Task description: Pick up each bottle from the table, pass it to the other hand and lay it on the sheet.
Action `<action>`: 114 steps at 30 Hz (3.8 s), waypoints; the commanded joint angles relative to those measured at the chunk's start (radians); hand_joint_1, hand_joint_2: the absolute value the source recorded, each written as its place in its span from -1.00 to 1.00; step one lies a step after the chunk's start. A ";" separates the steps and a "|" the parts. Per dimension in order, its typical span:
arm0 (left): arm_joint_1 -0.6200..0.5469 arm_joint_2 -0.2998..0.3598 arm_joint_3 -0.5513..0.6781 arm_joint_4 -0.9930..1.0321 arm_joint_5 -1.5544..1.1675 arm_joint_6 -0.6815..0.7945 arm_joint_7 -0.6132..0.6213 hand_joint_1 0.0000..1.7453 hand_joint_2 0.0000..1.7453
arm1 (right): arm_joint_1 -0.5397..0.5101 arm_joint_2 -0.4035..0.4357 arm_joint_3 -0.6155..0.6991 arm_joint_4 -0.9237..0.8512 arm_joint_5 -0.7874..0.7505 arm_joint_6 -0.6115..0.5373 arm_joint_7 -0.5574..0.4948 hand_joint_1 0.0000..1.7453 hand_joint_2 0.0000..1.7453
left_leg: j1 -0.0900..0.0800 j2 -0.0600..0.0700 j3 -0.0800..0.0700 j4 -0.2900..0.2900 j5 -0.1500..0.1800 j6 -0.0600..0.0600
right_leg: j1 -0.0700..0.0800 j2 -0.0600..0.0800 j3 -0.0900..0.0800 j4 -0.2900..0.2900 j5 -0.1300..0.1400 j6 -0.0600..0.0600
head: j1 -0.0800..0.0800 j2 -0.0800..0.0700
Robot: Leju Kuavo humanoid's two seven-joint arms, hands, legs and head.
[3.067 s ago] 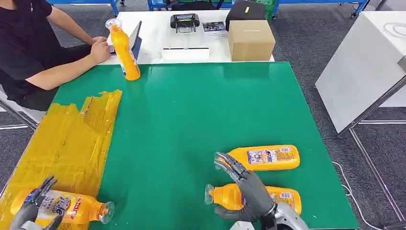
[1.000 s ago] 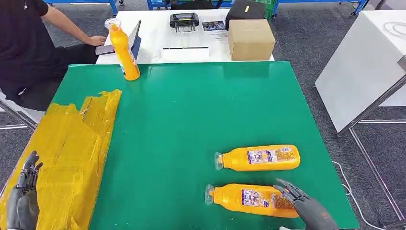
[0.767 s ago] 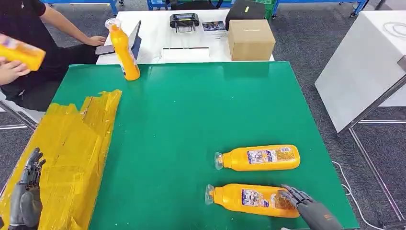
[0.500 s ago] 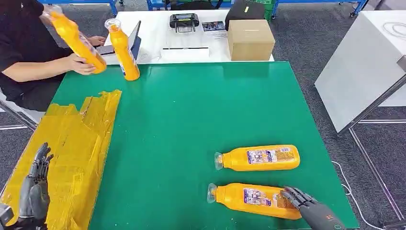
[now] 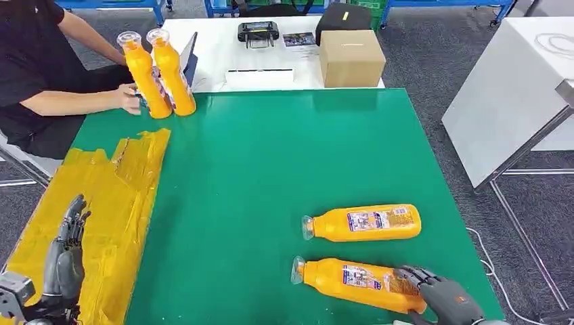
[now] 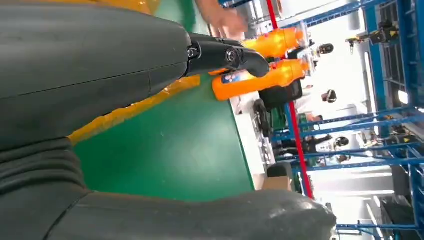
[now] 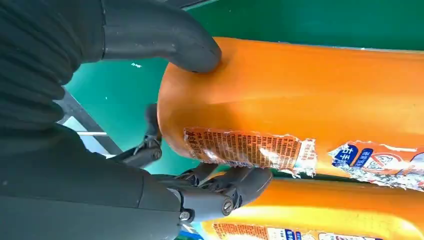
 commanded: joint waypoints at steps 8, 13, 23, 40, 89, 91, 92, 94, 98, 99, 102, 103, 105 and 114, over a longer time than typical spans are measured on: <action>-0.042 0.018 -0.046 0.076 0.008 0.005 0.003 -1.00 -1.00 | 0.004 0.069 0.166 0.163 -0.003 -0.007 0.027 -0.48 1.00 | 0.004 -0.002 0.006 -0.002 0.001 -0.001 | 0.004 -0.001 0.008 -0.005 0.002 -0.002 | 0.000 0.000; -0.057 0.016 -0.065 0.090 0.009 0.017 0.003 -1.00 -1.00 | -0.048 0.116 0.255 0.253 0.025 -0.035 0.077 -1.00 1.00 | 0.005 -0.004 0.006 -0.003 0.002 -0.001 | 0.005 -0.003 0.008 -0.007 0.003 -0.002 | 0.000 0.000; -0.071 0.021 -0.074 0.105 0.015 0.022 0.003 -1.00 -1.00 | -0.052 0.077 0.286 0.235 0.002 -0.049 0.095 -1.00 1.00 | 0.009 0.002 0.012 -0.003 -0.003 -0.003 | 0.009 0.004 0.015 -0.011 0.003 -0.001 | 0.000 0.000; -0.093 0.031 -0.090 0.127 0.019 0.028 0.003 -1.00 -1.00 | -0.039 -0.034 0.362 0.148 -0.104 -0.095 0.126 1.00 1.00 | 0.009 0.001 0.016 -0.001 -0.005 -0.002 | 0.009 0.002 0.022 -0.014 0.001 -0.001 | 0.000 0.000; 0.179 -0.187 -0.188 -0.131 0.482 -0.279 0.381 -1.00 1.00 | -0.196 0.836 -0.195 0.234 -0.075 -0.102 -0.545 1.00 1.00 | 0.011 0.001 0.001 -0.001 -0.006 0.000 | 0.010 0.002 0.021 -0.016 0.002 0.000 | 0.000 0.000; 0.178 -0.171 -0.230 -0.126 0.504 -0.286 0.382 -1.00 1.00 | -0.218 0.848 -0.172 0.258 -0.060 -0.081 -0.538 1.00 1.00 | 0.010 0.000 0.000 -0.001 -0.006 0.001 | 0.010 0.001 0.021 -0.016 0.001 0.000 | 0.000 0.000; 0.178 -0.168 -0.249 -0.127 0.511 -0.278 0.384 -1.00 1.00 | -0.233 0.856 -0.159 0.274 -0.052 -0.073 -0.533 1.00 1.00 | 0.011 0.001 0.001 -0.001 -0.006 0.000 | 0.010 0.002 0.021 -0.016 0.001 0.000 | 0.000 0.000; 0.177 -0.144 -0.316 -0.110 0.625 -0.292 0.403 -1.00 1.00 | -0.287 0.884 -0.114 0.340 -0.039 -0.057 -0.529 1.00 1.00 | 0.010 0.001 0.001 -0.001 -0.006 0.001 | 0.010 0.002 0.021 -0.016 0.002 0.000 | 0.000 0.000; 0.171 -0.122 -0.351 -0.108 0.638 -0.268 0.373 -1.00 1.00 | -0.364 0.931 -0.006 0.453 0.005 -0.051 -0.505 1.00 1.00 | 0.011 0.003 0.001 -0.002 -0.006 0.000 | 0.010 0.004 0.021 -0.016 0.002 0.000 | 0.000 0.000; 0.168 -0.117 -0.347 -0.109 0.621 -0.258 0.357 -1.00 1.00 | -0.384 0.942 0.033 0.486 0.016 -0.054 -0.494 1.00 1.00 | 0.010 0.004 0.001 -0.002 -0.006 0.000 | 0.010 0.005 0.021 -0.016 0.002 0.000 | 0.000 0.000; 0.167 -0.114 -0.343 -0.107 0.621 -0.259 0.355 -1.00 1.00 | -0.388 0.950 0.047 0.498 0.021 -0.057 -0.488 1.00 1.00 | 0.011 0.003 0.001 -0.002 -0.006 0.000 | 0.011 0.004 0.021 -0.016 0.002 0.000 | 0.000 0.000; 0.166 -0.114 -0.341 -0.104 0.626 -0.263 0.355 -1.00 1.00 | -0.393 0.950 0.062 0.505 0.017 -0.056 -0.488 1.00 1.00 | 0.011 0.002 0.001 -0.002 -0.005 0.000 | 0.011 0.003 0.021 -0.016 0.002 -0.001 | 0.000 0.000; 0.162 -0.116 -0.337 -0.098 0.625 -0.263 0.356 -1.00 1.00 | -0.409 0.961 0.098 0.534 0.026 -0.049 -0.478 1.00 1.00 | 0.010 0.001 0.001 -0.002 -0.005 0.001 | 0.010 0.002 0.021 -0.016 0.001 0.000 | 0.000 0.000; 0.149 -0.122 -0.348 -0.076 0.624 -0.263 0.364 -1.00 1.00 | -0.463 1.002 0.187 0.641 0.034 -0.038 -0.462 1.00 1.00 | 0.010 0.000 -0.001 -0.002 -0.005 0.001 | 0.010 0.002 0.020 -0.015 0.001 0.000 | 0.000 0.000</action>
